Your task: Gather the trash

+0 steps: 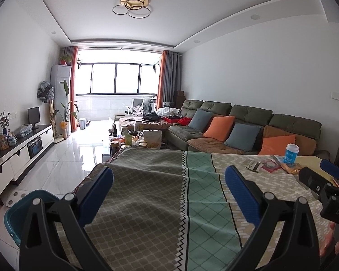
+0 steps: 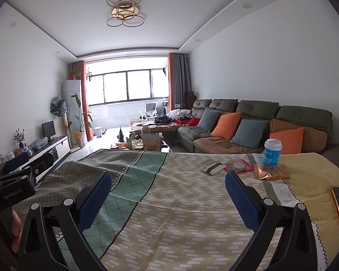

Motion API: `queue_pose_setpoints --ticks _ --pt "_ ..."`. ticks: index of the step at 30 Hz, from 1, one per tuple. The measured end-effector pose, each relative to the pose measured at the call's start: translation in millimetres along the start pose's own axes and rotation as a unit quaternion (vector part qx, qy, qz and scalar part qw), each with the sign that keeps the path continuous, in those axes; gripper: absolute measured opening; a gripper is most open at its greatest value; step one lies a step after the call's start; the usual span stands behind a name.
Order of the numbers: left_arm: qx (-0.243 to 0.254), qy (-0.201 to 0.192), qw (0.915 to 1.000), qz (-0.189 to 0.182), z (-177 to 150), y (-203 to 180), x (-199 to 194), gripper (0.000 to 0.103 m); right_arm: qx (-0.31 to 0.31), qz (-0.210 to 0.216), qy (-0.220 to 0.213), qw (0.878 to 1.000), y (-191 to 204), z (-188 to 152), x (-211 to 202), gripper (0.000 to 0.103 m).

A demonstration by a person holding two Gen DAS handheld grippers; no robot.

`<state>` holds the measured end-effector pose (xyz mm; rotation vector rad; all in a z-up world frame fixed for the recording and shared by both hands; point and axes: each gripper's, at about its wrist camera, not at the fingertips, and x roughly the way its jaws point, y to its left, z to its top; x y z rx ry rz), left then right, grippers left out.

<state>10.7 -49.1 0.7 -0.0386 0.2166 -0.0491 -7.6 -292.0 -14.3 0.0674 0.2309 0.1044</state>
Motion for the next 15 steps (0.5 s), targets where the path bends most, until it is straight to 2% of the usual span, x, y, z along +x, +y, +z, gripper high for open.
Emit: queue_pose_setpoints --ticks 15 --pt "0.006 -0.004 1.0 0.005 -1.5 -2.0 -3.0 0.099 0.001 -0.001 -0.001 1.0 -0.2 0.2 -1.1 0.1"
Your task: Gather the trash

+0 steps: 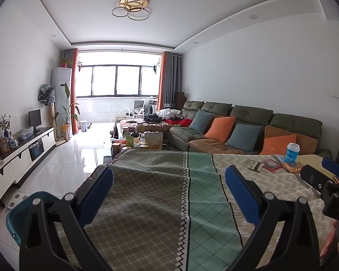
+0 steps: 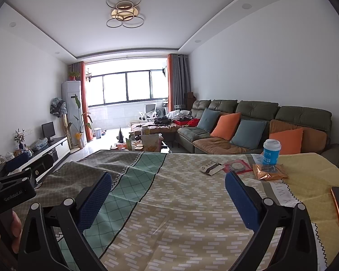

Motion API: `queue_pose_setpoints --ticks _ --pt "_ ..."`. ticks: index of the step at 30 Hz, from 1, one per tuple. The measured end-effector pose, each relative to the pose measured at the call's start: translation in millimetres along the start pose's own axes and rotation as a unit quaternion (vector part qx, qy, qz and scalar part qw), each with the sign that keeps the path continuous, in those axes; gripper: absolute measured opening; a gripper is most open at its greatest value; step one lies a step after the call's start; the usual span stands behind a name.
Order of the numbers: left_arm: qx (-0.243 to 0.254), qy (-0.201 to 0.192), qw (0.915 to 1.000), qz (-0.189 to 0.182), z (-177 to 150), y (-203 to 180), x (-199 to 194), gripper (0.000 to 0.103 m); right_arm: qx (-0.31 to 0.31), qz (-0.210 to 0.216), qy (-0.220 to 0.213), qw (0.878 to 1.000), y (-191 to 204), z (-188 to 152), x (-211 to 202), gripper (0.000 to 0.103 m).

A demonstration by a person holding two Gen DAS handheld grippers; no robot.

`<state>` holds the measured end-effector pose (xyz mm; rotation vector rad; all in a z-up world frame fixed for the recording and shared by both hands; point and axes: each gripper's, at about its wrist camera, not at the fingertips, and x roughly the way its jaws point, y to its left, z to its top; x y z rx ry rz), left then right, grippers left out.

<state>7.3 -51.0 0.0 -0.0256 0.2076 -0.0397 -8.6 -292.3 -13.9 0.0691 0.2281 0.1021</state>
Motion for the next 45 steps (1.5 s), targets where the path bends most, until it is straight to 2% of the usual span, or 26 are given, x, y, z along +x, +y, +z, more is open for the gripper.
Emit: queue_pose_setpoints --ticks 45 --pt "0.001 0.014 0.9999 0.004 -5.7 -0.8 5.9 0.099 0.008 0.003 0.005 1.0 3.1 -2.8 -2.7 0.1"
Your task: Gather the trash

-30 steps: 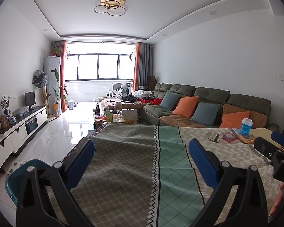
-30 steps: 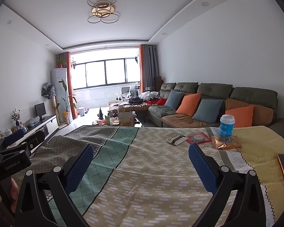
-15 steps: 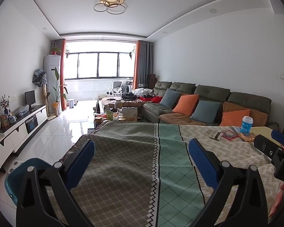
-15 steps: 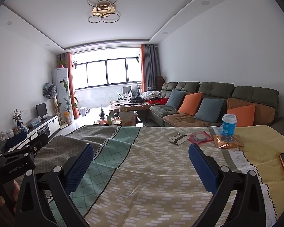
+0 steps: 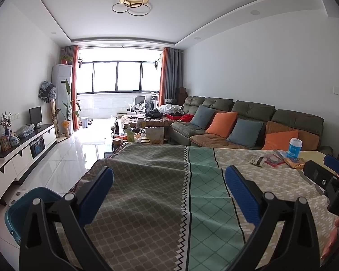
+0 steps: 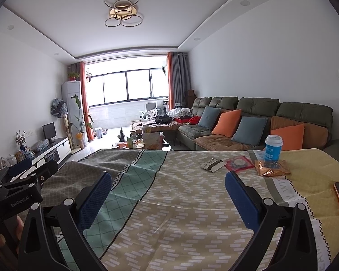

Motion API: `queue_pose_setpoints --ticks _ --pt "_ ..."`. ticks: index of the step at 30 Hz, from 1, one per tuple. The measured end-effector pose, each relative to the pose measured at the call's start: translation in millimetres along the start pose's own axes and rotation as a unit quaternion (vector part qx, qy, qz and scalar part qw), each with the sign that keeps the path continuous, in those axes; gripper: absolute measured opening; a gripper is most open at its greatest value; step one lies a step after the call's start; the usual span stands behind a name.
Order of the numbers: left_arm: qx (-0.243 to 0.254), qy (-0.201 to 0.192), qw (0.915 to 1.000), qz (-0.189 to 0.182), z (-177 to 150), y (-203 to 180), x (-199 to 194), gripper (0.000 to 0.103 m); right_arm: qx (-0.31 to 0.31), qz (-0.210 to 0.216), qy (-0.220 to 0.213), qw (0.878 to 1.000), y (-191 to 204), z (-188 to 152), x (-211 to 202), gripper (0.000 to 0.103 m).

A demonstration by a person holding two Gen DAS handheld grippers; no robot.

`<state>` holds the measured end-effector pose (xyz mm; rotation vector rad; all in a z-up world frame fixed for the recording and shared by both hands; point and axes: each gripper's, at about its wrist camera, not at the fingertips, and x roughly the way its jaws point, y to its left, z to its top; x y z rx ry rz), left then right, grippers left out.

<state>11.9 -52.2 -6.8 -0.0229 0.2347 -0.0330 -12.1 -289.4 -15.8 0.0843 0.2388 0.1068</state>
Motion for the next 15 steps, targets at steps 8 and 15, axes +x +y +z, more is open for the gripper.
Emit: queue_pose_setpoints --ticks 8,15 --pt "0.003 0.0 1.0 0.001 -1.0 -0.4 0.3 0.099 0.0 0.0 0.001 1.0 -0.2 -0.4 1.6 0.1" --pt "0.01 -0.004 0.9999 -0.001 -2.2 -0.3 -0.5 0.099 0.004 0.002 0.003 1.0 -0.4 -1.2 2.9 0.1"
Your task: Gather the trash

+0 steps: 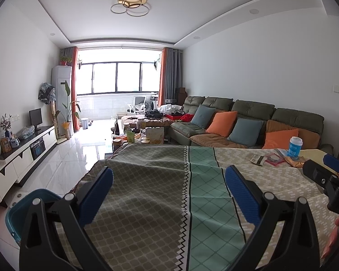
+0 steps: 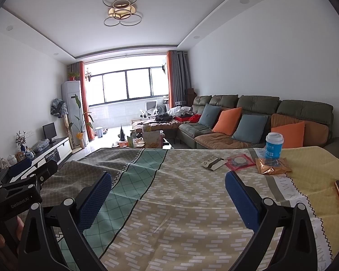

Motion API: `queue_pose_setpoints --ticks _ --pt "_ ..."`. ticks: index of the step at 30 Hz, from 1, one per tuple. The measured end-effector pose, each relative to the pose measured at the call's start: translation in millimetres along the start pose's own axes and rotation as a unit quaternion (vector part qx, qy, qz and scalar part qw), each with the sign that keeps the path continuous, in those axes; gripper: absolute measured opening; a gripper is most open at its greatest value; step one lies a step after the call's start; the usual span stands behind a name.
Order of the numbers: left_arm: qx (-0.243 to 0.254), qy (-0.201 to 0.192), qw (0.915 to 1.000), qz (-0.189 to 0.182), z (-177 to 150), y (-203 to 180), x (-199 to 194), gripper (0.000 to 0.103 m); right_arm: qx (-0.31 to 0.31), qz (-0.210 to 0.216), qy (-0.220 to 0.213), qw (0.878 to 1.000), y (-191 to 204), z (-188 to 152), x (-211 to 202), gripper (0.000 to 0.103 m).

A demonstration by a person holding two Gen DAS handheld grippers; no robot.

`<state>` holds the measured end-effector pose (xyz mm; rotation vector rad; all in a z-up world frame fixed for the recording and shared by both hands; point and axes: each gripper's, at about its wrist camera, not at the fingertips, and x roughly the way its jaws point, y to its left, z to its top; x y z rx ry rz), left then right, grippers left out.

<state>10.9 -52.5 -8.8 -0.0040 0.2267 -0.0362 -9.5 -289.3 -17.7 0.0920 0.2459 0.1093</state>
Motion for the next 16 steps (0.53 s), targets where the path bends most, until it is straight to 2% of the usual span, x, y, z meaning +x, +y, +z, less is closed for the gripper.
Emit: queue_pose_setpoints --ticks 4,11,16 --pt "0.009 0.004 0.9999 -0.005 0.1 -4.1 1.9 0.099 0.005 0.0 0.005 1.0 -0.2 -1.1 1.7 0.1" --pt "-0.009 0.053 0.9984 -0.015 -0.4 0.1 21.6 0.099 0.018 -0.005 0.016 1.0 -3.8 -6.7 1.6 0.1" --pt "0.003 0.084 0.9964 -0.006 -4.4 -3.3 37.9 0.099 0.022 -0.009 0.025 0.999 -8.9 -7.0 3.2 0.1"
